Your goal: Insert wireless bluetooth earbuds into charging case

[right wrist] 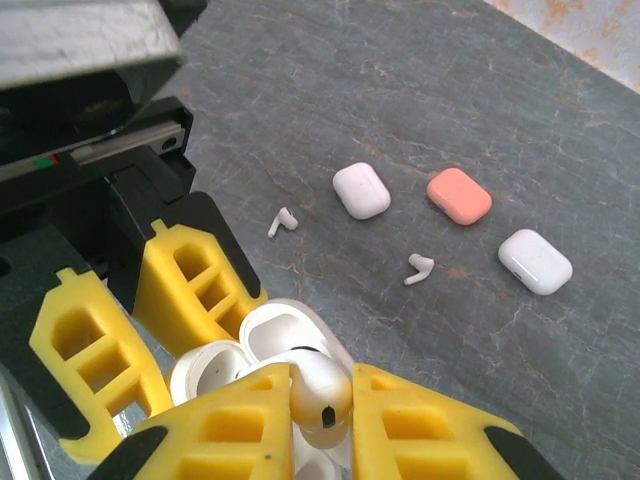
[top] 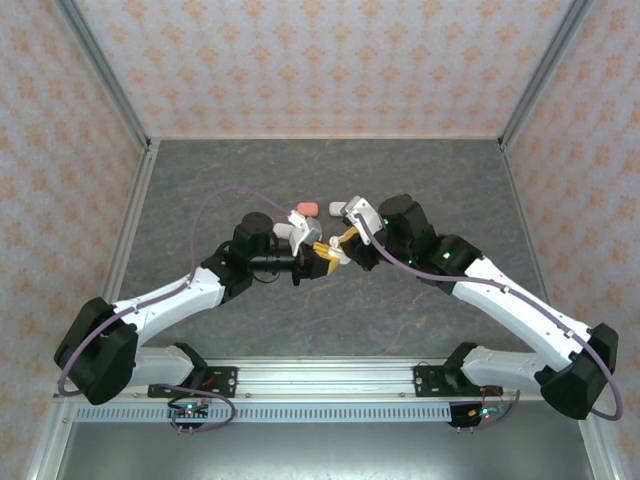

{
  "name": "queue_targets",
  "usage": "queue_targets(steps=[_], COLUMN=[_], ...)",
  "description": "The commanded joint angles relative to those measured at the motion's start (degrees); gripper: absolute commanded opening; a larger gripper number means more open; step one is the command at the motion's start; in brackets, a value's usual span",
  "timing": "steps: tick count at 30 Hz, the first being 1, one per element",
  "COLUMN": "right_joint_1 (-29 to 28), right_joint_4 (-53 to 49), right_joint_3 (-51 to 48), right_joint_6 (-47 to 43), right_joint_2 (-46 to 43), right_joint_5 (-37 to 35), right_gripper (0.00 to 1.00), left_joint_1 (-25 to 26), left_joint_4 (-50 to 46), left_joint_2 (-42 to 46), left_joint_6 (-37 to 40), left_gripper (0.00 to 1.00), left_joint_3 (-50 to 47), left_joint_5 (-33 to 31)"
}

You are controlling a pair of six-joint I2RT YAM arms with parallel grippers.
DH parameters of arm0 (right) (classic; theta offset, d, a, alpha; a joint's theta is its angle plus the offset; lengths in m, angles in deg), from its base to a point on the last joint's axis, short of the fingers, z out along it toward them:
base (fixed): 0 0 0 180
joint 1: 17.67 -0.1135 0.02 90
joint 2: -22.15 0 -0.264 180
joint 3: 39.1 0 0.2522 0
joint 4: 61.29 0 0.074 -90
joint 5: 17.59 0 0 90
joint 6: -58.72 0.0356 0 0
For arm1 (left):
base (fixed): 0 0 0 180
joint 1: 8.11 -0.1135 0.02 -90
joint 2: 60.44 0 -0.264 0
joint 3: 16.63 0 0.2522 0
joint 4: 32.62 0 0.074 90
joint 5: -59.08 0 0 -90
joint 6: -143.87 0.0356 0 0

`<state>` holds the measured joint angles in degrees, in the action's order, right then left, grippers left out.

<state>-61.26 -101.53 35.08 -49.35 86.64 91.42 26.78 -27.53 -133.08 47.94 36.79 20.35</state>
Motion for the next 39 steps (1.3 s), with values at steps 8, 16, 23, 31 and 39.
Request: queue_targets(steps=[8, 16, 23, 31, 39], right_joint_1=[-0.35, -0.31, -0.22, 4.44, 8.69], right_joint_4=[2.04, 0.74, -0.53, 0.95, 5.45], right_joint_3=[-1.43, -1.32, 0.84, 4.53, 5.25], right_joint_6=[1.4, 2.4, 5.0, 10.95, 17.18], right_joint_2=[0.29, 1.59, 1.59, 0.24, -3.18], right_joint_5=[4.82, 8.31, 10.44, 16.68, 19.12], right_gripper=[0.17, 0.17, 0.26, 0.49, 0.63], left_joint_1=[0.48, 0.4, 0.53, 0.52, 0.53], left_joint_4=[0.49, 0.57, 0.61, 1.14, 2.27], left_joint_2=[0.66, 1.35, 2.41, 3.47, 5.32], left_joint_6=[1.1, 1.46, 1.61, 1.74, 1.73], left_gripper=[0.0, 0.0, 0.0, 0.0, 0.0], left_joint_3=[1.91, 1.39, 0.65, 0.09, -1.34], left_joint_5=[1.11, 0.69, 0.55, -0.02, -1.61])
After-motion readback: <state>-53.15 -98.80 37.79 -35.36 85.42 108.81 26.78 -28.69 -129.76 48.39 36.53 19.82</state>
